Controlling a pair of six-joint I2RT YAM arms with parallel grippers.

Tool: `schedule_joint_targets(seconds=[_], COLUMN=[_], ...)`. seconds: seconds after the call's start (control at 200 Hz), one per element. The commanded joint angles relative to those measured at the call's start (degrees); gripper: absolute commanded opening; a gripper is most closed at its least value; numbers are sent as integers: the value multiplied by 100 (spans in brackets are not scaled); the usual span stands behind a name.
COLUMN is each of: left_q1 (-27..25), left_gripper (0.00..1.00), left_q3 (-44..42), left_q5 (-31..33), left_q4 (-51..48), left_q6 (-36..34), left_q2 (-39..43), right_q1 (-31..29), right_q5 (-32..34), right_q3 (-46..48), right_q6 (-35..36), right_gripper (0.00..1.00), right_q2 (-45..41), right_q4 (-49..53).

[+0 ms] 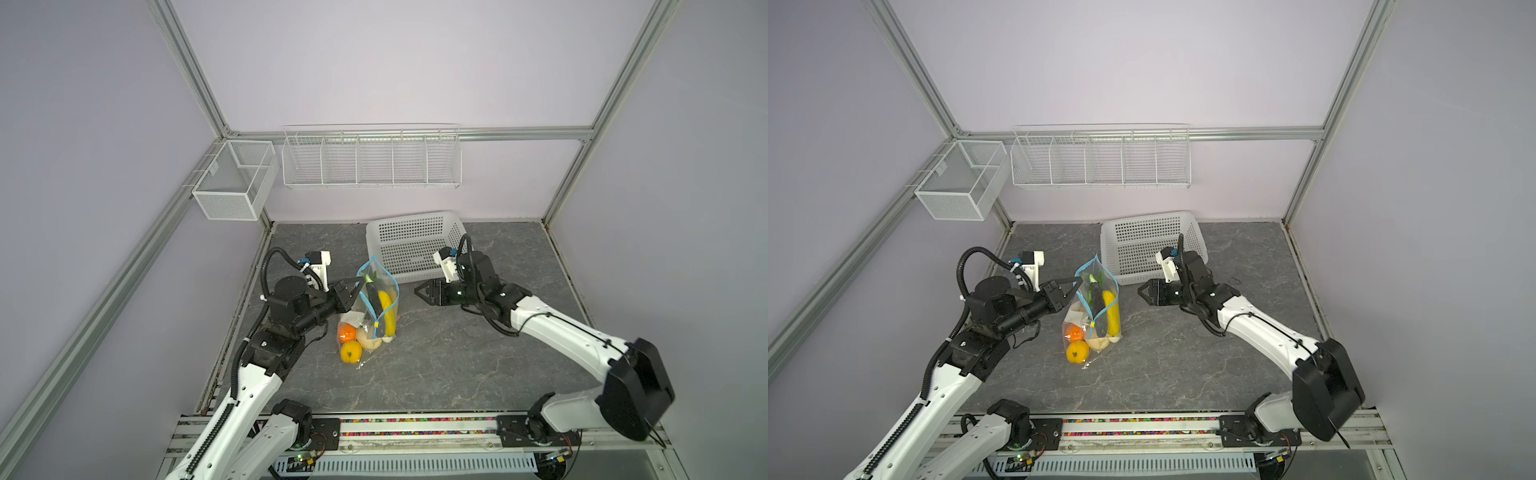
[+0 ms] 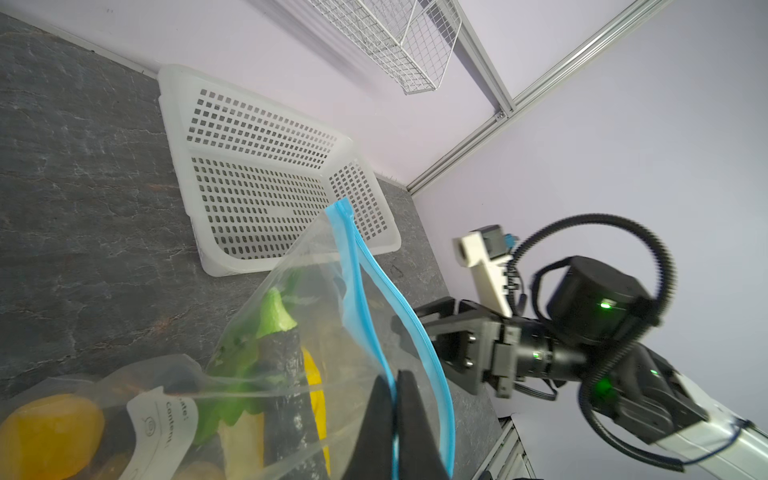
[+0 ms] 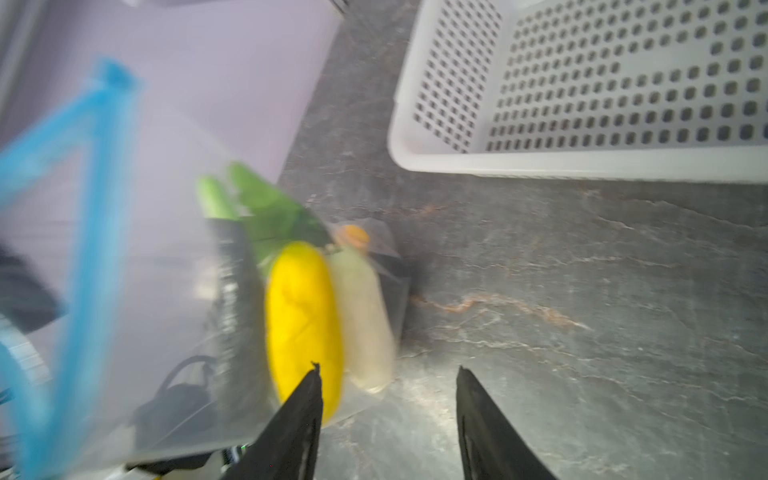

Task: Place the food in the zip-top bag and seal the zipper
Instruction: 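Open the right gripper and draw it back from the bag, then move the right gripper to the bag's blue zipper edge and pinch it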

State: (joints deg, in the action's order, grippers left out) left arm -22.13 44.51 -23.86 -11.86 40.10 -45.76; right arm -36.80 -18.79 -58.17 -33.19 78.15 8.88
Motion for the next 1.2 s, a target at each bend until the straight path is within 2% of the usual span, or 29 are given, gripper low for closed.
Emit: schedule_joint_targets(seconds=[0.0, 0.13, 0.36, 0.65, 0.75, 0.855, 0.93, 1.109, 1.194], left_q1=[13, 15, 14, 16, 10, 16, 14, 8, -18], left_gripper=[0, 0, 0, 0, 0, 0, 0, 0, 0], left_q3=[-88, -114, -82, -178, -155, -81, -49, -34, 59], left_q5=[47, 40, -65, -77, -69, -54, -43, 9, 106], left_q4=[151, 185, 244, 352, 361, 303, 248, 169, 28], left_q6=[-5, 39, 35, 113, 126, 108, 96, 110, 103], left_q2=[-1, -40, -197, -205, -204, -214, -199, -136, -124], right_q1=[-59, -266, -576, -1012, -1101, -1131, -1167, -1185, -1182], right_q5=[-125, 28, -65, 207, 421, 570, 696, 642, 650], right_q3=[-81, -510, -1310, -2085, -2204, -2328, -2458, -2584, -2668], right_q6=[-323, -447, -598, -235, -62, 59, 160, 172, 214], right_gripper=[55, 55, 53, 47, 42, 30, 26, 9, 7], right_q2=[-454, -502, 125, 718, 861, 959, 1047, 1180, 1179], right_q4=[360, 500, 940, 1655, 1891, 2118, 2294, 2291, 2253])
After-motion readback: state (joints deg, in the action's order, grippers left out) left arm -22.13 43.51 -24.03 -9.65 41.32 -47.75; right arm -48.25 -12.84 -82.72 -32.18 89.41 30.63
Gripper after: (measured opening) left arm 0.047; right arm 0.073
